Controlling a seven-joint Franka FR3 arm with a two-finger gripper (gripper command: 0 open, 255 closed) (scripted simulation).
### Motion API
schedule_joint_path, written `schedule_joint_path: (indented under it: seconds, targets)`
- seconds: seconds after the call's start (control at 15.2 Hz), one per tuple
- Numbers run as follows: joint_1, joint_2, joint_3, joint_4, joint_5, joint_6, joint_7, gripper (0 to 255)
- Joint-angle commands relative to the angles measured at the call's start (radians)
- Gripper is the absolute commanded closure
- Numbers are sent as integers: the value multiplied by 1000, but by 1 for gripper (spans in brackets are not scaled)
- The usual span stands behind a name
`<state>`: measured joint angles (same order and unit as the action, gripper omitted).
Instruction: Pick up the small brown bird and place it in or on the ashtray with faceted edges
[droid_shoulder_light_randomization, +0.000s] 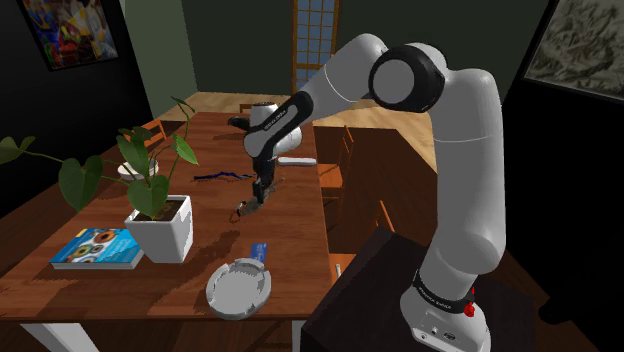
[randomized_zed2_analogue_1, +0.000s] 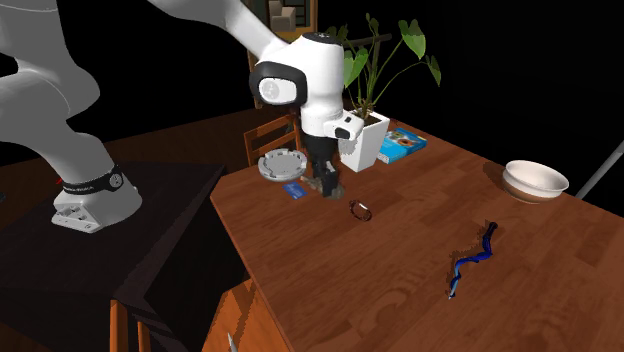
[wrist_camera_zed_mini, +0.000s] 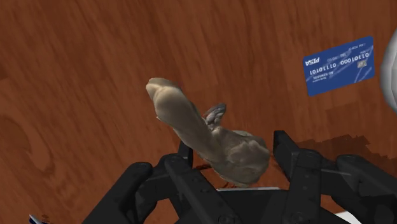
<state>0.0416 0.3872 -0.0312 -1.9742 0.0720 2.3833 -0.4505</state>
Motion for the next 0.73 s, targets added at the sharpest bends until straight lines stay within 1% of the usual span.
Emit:
schedule_joint_path:
  seconds: [0.0, 0.33, 0.66]
  targets:
    - [28, -40, 8, -57, -6, 20, 40, 255]
    - [102, -120, 36, -176, -21, 62, 149, 255]
    - [176, -183, 72, -265, -36, 92, 269, 255]
